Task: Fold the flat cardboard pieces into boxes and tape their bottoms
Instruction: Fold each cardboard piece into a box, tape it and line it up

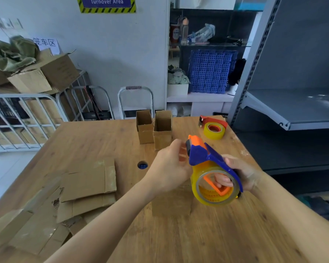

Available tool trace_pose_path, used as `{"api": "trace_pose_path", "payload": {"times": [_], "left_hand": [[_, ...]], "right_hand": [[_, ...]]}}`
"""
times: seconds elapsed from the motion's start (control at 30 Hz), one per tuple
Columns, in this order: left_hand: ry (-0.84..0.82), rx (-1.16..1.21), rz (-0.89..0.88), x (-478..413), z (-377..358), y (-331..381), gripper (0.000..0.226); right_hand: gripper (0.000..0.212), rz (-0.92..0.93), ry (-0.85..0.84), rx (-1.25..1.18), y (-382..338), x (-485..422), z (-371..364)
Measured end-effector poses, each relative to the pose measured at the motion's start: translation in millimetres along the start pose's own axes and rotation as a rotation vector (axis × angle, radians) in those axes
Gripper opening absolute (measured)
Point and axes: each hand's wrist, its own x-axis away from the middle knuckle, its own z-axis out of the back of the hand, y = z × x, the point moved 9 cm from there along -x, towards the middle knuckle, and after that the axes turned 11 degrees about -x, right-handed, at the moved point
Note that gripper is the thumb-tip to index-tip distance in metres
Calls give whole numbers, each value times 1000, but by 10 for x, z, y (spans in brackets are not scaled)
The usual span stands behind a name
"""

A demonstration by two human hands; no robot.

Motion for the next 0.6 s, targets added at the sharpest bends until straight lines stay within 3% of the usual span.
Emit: {"api": "trace_pose_path", "payload": {"times": [0.13,0.27,0.47,0.6], "left_hand": [[-179,413,195,14,-151,-248,67],[-273,833,286,100,-174,-284,54],[-127,165,214,124,-215,-191,64],[-84,149,176,118,-271,-223,42]], "right_hand": [[46,8,-69,-126,33,35,-34],[40,27,-149,-259,2,103,-59],[36,24,48,-162,84,96,-12],[36,32,82,-171,87,69,-78]]}}
